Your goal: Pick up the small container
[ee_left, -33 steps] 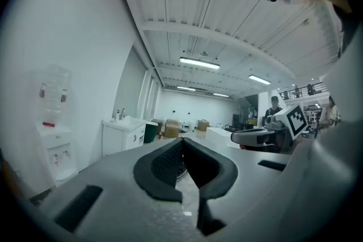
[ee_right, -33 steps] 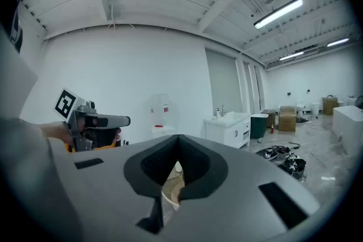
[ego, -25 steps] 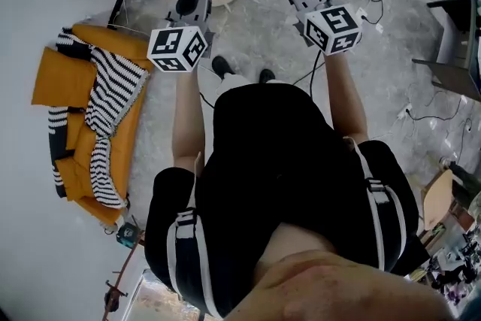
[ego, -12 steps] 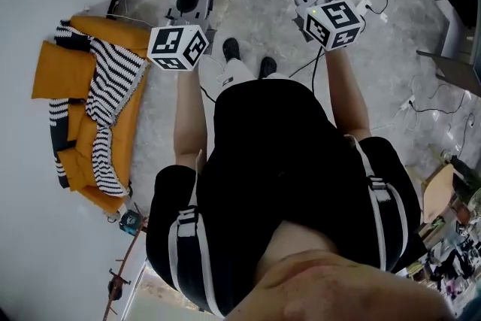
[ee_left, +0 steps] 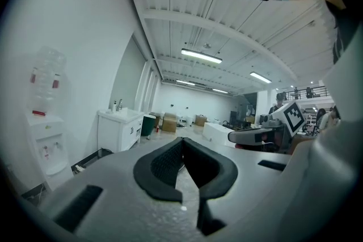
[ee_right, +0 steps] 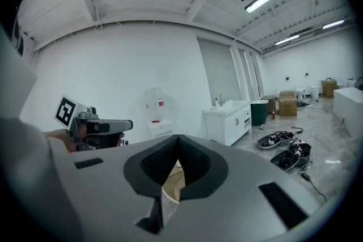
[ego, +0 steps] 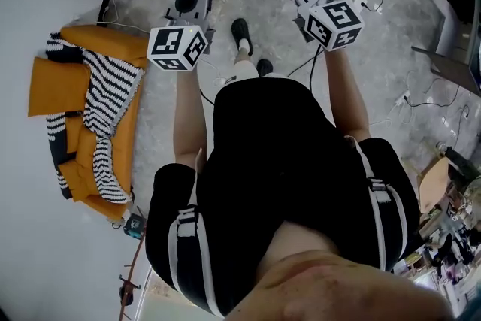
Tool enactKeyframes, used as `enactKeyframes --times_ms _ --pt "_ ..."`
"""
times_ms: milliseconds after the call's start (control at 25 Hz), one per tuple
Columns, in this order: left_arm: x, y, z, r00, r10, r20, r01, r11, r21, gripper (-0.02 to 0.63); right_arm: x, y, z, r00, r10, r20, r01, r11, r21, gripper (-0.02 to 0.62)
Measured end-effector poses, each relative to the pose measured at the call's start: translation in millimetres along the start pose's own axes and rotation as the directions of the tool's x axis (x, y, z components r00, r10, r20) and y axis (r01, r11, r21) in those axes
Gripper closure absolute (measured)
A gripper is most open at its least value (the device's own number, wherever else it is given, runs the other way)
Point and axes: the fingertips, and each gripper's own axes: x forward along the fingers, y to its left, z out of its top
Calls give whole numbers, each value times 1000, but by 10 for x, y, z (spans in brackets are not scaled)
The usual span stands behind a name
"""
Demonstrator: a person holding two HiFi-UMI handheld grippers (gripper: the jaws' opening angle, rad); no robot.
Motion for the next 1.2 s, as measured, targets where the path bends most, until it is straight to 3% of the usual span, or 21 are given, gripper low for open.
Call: enactKeyframes --times_ms 400,800,1000,1200 --pt "935 824 414 999 -24 22 24 999 41 588 979 -564 637 999 -28 19 30 997 -64 591" --pt "1606 1397 477 1000 -30 -4 30 999 23 588 1730 -936 730 1000 -14 13 15 999 -34 591" --pt "1945 1573 444 1000 18 -23 -18 1000 9 588 2064 -1257 804 999 40 9 -40 999 -28 591" --pt "2400 1776 532 992 125 -9 -125 992 -9 588 2486 -1714 958 990 143 -4 -143 989 -41 591"
